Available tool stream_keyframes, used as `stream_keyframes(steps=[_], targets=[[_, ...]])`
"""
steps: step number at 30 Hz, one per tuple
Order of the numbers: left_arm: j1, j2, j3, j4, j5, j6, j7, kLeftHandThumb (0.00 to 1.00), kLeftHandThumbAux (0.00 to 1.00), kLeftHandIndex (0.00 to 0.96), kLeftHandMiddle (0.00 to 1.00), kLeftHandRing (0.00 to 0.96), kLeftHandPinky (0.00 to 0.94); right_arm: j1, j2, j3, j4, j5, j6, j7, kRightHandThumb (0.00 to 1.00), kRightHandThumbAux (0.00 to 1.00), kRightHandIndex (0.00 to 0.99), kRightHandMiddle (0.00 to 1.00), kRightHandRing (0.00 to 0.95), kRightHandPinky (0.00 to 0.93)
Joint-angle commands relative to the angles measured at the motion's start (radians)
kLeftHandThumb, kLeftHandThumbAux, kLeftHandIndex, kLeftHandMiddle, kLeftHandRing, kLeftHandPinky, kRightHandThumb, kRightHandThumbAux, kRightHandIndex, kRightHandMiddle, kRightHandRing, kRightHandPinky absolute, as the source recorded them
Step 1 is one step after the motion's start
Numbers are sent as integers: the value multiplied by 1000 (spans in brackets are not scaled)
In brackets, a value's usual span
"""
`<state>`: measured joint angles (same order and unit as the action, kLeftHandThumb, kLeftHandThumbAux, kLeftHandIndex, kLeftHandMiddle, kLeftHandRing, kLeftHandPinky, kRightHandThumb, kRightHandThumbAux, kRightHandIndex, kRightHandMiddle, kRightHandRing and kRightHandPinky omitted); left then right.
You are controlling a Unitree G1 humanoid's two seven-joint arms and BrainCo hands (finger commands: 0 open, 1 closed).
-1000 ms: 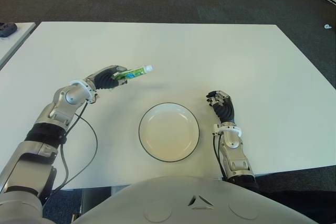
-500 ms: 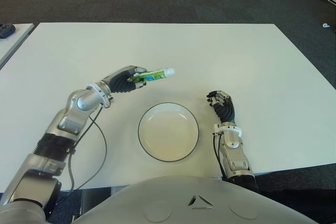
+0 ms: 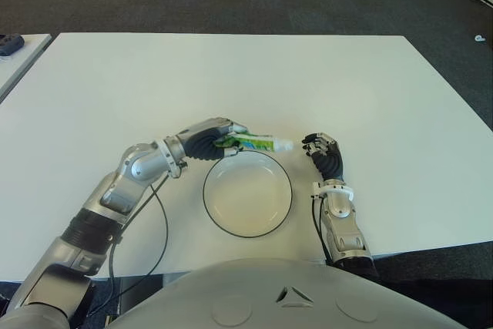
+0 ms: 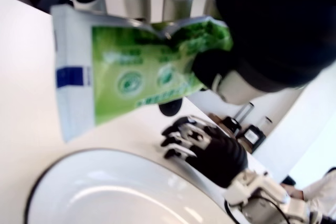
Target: Put the toothpaste on the table into the plate.
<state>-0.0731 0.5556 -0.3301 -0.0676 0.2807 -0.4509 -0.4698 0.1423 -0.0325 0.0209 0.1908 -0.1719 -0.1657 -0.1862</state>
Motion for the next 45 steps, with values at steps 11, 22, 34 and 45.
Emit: stream_keyframes(steps=[11,22,34,45], targets=[[-27,14,-120,191,326,-217,100,707,718,438,829,826,814,-3,2,1,5,4,-4,12,713,732,423,474,467,479],[-36,21,-161,221,521,-301,244,706,718,437,847,847,845,-5,0,1,7,0,-6,11,713,732,423,474,470,483],[-69,41,-229,298,830,-348,663,708,716,437,845,861,846,-7,-3,2,9,-1,1,13,712,731,423,475,472,484],[-141,47,-295,365,889,-348,777,454,775,221,289,272,287,-8,-4,2,12,-2,-1,13,713,731,423,475,473,484]])
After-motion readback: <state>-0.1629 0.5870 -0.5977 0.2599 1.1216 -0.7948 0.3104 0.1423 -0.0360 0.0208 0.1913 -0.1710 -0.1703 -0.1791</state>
